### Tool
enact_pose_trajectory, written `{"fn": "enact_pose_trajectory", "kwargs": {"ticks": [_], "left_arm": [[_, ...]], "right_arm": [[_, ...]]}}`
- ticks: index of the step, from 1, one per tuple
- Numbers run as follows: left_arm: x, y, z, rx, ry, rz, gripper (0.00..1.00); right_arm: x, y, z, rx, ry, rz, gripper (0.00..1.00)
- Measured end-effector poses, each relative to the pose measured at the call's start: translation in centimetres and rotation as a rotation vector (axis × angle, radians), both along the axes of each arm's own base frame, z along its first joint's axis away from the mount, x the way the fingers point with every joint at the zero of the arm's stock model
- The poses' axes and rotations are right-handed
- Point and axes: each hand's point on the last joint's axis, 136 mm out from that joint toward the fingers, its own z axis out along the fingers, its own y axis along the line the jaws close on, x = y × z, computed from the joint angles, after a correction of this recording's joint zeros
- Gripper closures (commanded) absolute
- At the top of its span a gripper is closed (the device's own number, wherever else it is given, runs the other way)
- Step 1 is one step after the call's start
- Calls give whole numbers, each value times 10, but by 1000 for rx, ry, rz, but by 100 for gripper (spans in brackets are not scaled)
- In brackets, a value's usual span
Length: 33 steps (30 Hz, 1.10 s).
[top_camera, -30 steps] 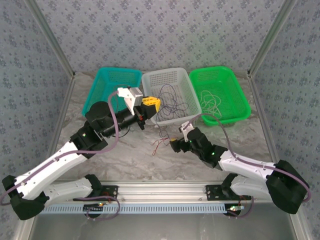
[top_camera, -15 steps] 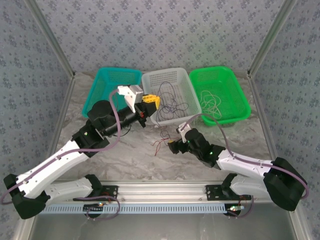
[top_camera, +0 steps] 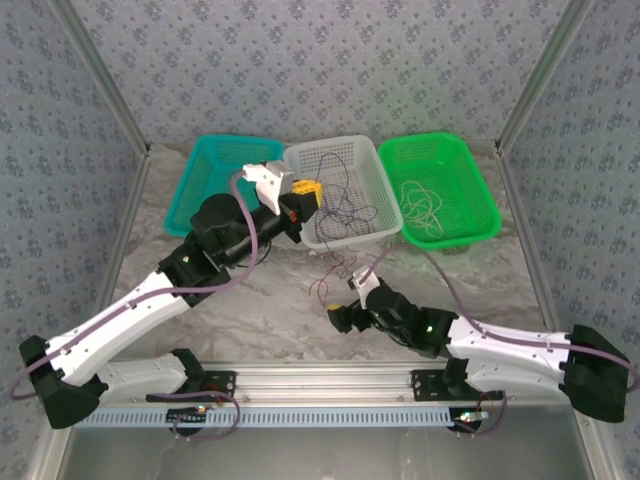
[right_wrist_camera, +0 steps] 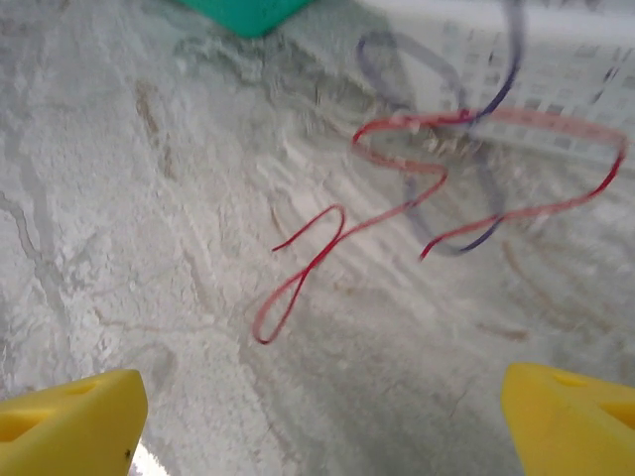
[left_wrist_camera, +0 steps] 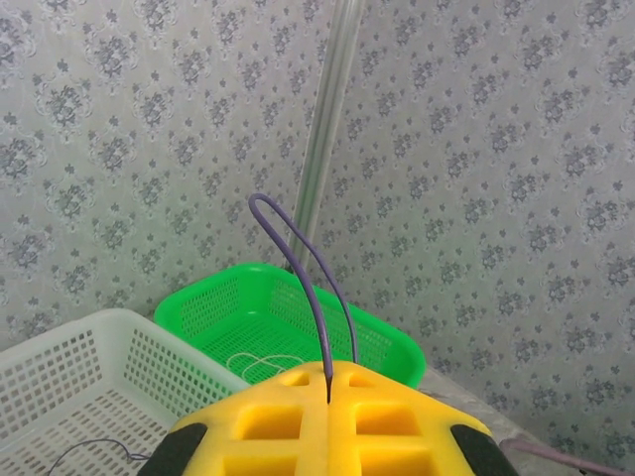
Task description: Untangle the cables
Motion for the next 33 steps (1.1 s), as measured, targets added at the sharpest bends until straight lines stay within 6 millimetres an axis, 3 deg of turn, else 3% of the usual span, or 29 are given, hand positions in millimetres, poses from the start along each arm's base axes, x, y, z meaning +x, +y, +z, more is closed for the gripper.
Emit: {"fn": "enact_pose_trajectory", "kwargs": {"ticks": [6, 11, 19, 33], "left_arm": [[2, 0, 0, -12, 12, 9, 100], [2, 0, 2, -22, 17, 8, 100], [2, -1, 2, -22, 17, 5, 100], [2, -1, 2, -21, 18, 6, 100]], "right_arm": [[-7, 35, -34, -126, 109, -14, 3], [11, 53, -42, -223, 93, -121, 3], [19, 32, -51, -313, 59, -203, 5], [12, 9, -47, -302, 76, -234, 10]]}}
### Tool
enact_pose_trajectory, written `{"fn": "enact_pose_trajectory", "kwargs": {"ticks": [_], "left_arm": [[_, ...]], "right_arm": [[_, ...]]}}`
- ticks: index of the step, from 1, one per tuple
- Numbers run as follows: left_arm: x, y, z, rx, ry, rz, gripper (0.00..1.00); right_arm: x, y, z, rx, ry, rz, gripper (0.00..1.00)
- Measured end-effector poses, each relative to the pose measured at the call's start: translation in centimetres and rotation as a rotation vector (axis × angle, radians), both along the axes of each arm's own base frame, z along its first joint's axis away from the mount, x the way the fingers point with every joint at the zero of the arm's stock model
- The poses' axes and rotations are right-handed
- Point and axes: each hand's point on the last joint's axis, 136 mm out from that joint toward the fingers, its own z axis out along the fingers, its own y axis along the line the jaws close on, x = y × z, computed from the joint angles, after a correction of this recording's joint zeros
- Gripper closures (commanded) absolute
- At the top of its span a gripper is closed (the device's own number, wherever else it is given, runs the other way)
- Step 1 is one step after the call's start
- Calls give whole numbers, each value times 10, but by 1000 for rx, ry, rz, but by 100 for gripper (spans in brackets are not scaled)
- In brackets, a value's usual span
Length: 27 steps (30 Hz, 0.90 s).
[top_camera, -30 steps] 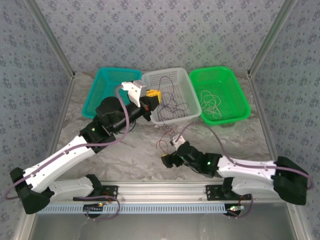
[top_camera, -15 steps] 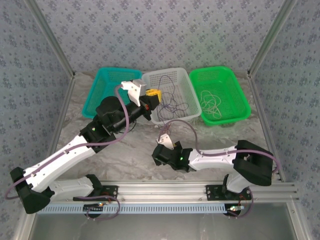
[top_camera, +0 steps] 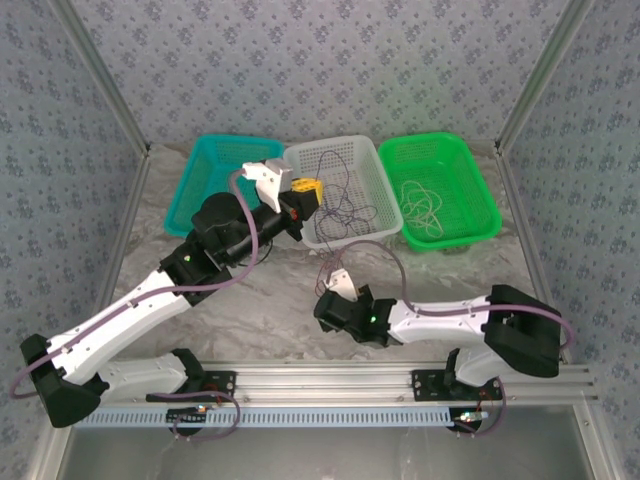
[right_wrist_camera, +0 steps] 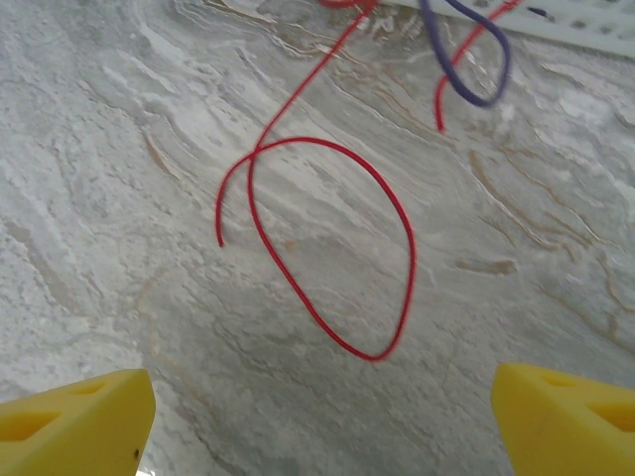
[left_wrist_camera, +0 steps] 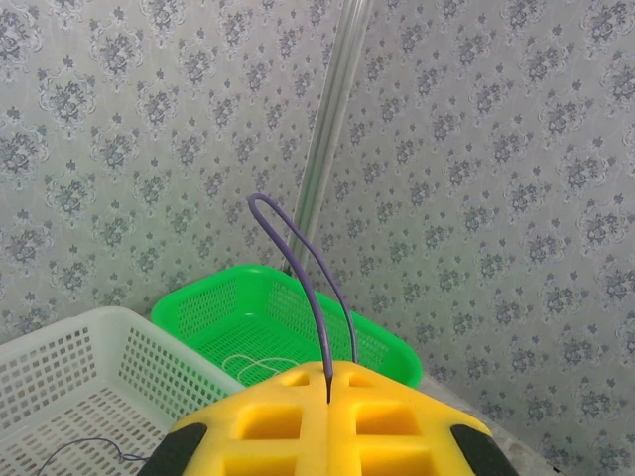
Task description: Untangle the cables
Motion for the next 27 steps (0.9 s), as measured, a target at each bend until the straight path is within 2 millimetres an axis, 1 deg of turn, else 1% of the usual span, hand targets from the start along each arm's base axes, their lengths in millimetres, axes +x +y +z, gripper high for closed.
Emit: {"fn": "enact_pose_trajectory", "kwargs": {"ticks": [2, 4, 8, 14, 16, 17, 18, 20, 21, 22, 24, 25, 27], "left_arm": [[0, 0, 0, 0, 0, 0, 100], [0, 0, 0, 0, 0, 0, 100], [0, 0, 0, 0, 0, 0, 100], [-1, 0, 1, -3, -2, -2, 100], [-1, 0, 2, -4, -3, -7, 100], [-2, 0, 2, -5, -3, -8, 100], [-2, 0, 2, -6, -4, -10, 100], [-2, -1, 3, -9, -7, -13, 100], [-3, -1, 4, -11, -8, -15, 100], [-3, -1, 4, -11, -9, -15, 100], [-4, 1, 6, -14, -13, -15, 100], [-4, 2, 8, -14, -19, -13, 100], [-3, 7, 15, -10, -35, 0, 100]], "right_arm": [[1, -7, 0, 7, 3, -15, 10], [6, -13, -1, 15, 8, -40, 10], [17, -20, -4, 40, 25, -79, 12], [31, -15, -18, 74, 58, -88, 18], [35, -10, -24, 82, 70, -76, 23], [35, -8, -27, 83, 76, -70, 28], [36, -6, -32, 82, 85, -66, 35], [37, -4, -39, 80, 99, -59, 58], [38, -5, -42, 70, 94, -61, 71], [41, -7, -42, 69, 89, -71, 81], [46, -11, -42, 86, 82, -95, 94], [47, -13, -43, 95, 77, -105, 99], [46, -14, -43, 115, 74, -108, 100]]}}
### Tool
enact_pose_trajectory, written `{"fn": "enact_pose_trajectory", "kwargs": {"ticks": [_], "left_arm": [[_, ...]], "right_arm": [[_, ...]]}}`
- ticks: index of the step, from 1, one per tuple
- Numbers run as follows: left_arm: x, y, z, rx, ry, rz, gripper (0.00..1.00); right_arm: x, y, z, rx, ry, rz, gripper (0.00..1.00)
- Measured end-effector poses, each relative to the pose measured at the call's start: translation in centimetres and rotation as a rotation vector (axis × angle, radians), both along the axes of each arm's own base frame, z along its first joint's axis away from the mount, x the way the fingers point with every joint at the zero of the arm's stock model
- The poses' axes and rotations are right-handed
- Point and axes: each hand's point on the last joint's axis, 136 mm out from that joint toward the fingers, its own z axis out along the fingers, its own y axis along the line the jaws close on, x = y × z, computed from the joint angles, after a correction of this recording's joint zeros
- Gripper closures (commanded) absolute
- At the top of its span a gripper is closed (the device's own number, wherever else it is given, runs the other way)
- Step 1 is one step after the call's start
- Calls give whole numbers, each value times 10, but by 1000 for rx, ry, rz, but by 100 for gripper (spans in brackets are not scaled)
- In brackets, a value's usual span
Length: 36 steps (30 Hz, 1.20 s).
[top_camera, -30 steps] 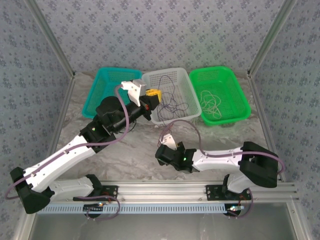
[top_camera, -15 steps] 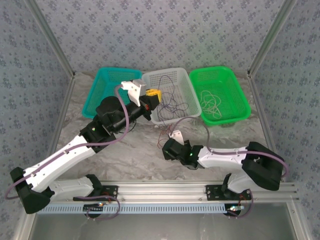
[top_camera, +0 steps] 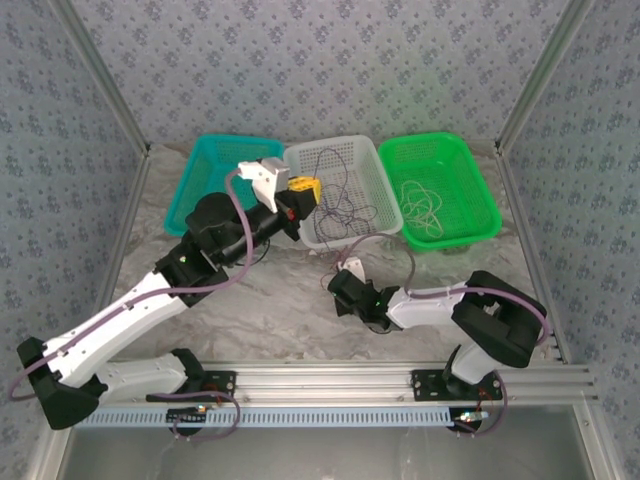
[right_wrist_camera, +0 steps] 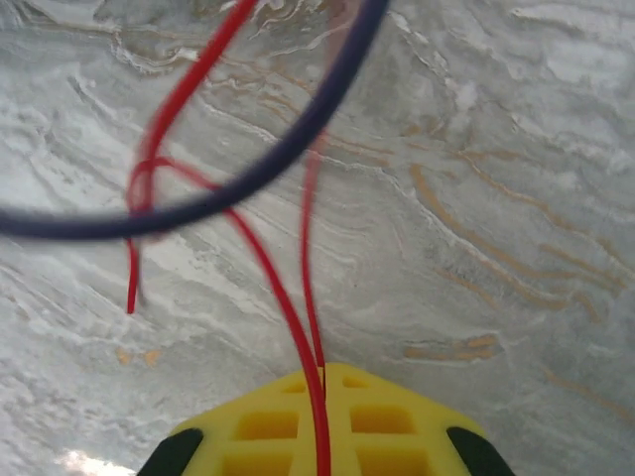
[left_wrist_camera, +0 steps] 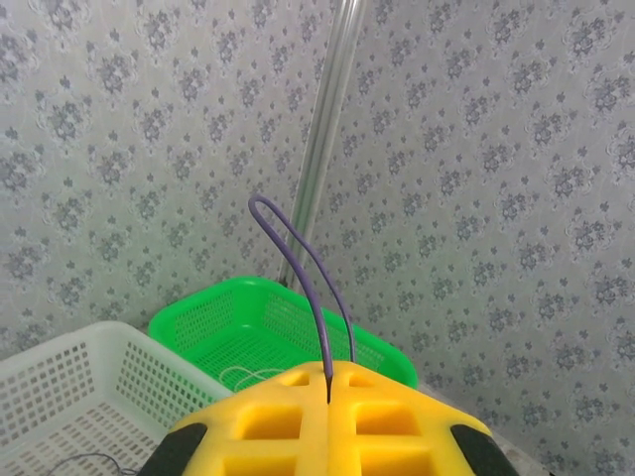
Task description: Untangle the cables
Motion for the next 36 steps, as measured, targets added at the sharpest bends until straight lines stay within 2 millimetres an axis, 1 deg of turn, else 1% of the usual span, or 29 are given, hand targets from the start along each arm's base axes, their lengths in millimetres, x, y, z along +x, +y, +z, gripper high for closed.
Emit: {"fn": "enact_pose_trajectory", "kwargs": {"ticks": [2, 3, 7, 9, 11, 13, 15, 20, 23, 25, 29, 31, 34, 36], "left_arm": [[3, 8, 16, -7, -28, 20, 100], [6, 15, 28, -18, -47, 37, 100], [8, 42, 87, -90, -143, 87, 100], [6, 49, 112, -119, -188, 92, 100], [5, 52, 131, -138, -222, 91, 100], [10, 53, 144, -144, -245, 93, 100], [19, 53, 152, -142, -254, 98, 100], [42, 44, 168, -125, -261, 93, 99], [51, 44, 181, -121, -272, 91, 99], [58, 48, 200, -129, -293, 103, 99], [60, 56, 239, -158, -353, 112, 99], [54, 59, 259, -175, -387, 103, 99], [52, 59, 274, -186, -415, 88, 99], [53, 58, 279, -189, -427, 81, 99]], "right_arm": [[-1, -1, 0, 27, -6, -12, 100], [-1, -1, -1, 41, -9, -19, 100], [-2, -2, -1, 87, -17, -41, 100], [-2, -3, -2, 102, -18, -51, 100], [-2, -3, -2, 115, -19, -59, 100], [-2, -3, -2, 123, -19, -65, 100], [-1, -3, -3, 131, -19, -71, 100], [-1, -4, -5, 137, -16, -79, 100], [-1, -4, -7, 133, -13, -84, 100], [0, -5, -8, 136, -15, -93, 100], [2, -5, -9, 146, -16, -107, 100], [3, -5, -9, 149, -17, -113, 100], [4, -5, -9, 156, -15, -121, 100], [4, -5, -9, 164, -13, -123, 100]]}}
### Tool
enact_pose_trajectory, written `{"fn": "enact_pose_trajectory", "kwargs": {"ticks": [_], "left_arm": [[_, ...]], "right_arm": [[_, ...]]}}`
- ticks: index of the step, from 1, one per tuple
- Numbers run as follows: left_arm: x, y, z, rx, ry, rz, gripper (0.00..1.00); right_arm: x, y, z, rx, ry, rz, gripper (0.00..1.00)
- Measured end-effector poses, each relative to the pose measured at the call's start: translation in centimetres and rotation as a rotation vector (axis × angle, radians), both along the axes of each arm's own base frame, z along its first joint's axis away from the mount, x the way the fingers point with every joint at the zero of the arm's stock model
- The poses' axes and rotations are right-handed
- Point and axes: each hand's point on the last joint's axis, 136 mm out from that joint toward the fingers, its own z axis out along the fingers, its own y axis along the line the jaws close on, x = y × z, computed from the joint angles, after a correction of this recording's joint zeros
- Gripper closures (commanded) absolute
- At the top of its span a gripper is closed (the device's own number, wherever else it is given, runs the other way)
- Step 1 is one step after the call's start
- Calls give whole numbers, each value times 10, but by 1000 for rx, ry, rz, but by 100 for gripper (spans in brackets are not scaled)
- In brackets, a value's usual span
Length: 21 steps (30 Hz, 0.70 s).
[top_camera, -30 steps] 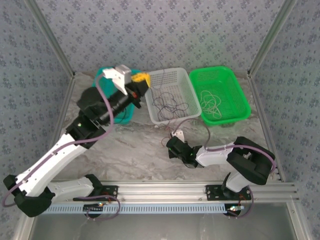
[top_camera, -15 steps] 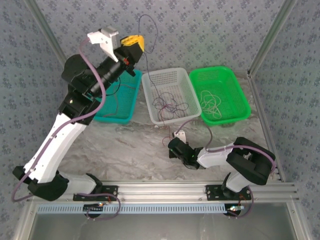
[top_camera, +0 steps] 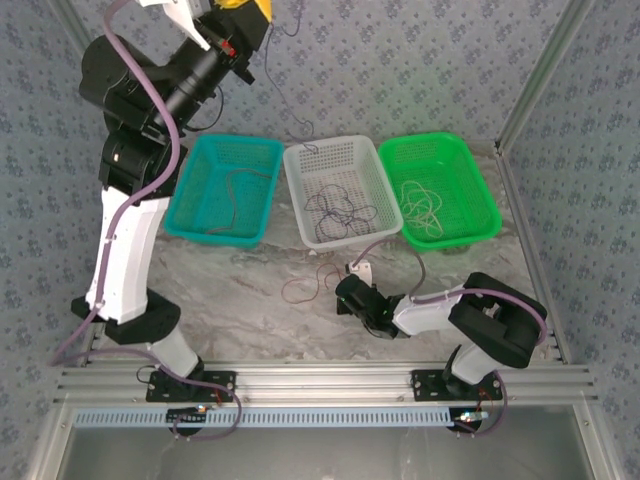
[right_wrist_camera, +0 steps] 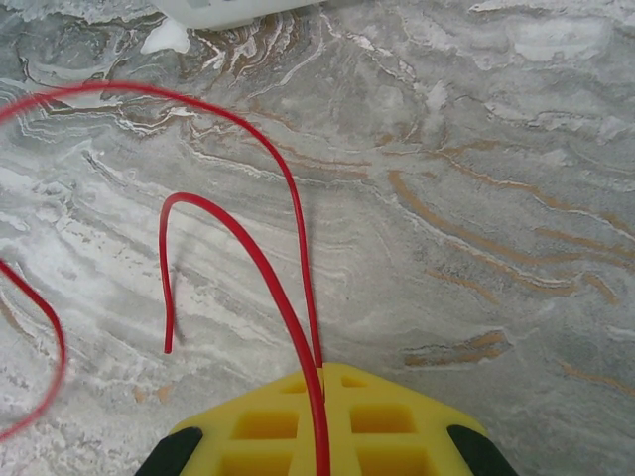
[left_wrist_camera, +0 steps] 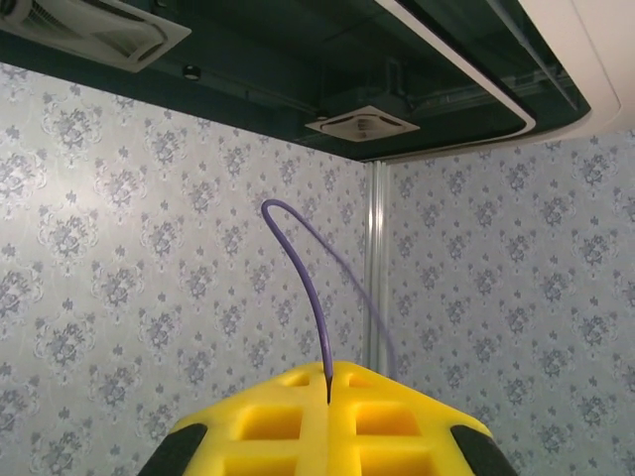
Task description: Untangle the cables
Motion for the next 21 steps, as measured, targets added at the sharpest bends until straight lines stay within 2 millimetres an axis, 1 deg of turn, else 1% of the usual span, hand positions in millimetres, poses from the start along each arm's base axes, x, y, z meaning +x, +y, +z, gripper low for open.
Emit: {"fn": "enact_pose_trajectory", "kwargs": {"ticks": [2, 4, 5, 8, 11, 16, 19, 21], "left_arm": [[6, -4, -1, 6, 5, -13, 99], [16, -12, -8, 18, 28, -29, 99], [22, -16, -14, 27, 45, -36, 99], [45, -33, -39, 65, 120, -61, 99], [70, -51, -69, 106, 200, -78, 100], [112, -79, -126, 171, 338, -96, 100], [138, -92, -162, 204, 426, -98, 100], [154, -99, -188, 224, 488, -94, 100]], "right_arm": [[0, 0, 0, 7, -1, -2, 100], [0, 0, 0, 14, 0, -5, 100], [0, 0, 0, 15, 1, -4, 100], [-1, 0, 1, 20, 3, -3, 100], [-1, -1, 2, 26, 7, -1, 100], [-1, 0, 7, 45, 8, 3, 100], [-4, -2, 8, 46, 17, 8, 100], [-8, -7, 9, 38, 26, 11, 100]]}}
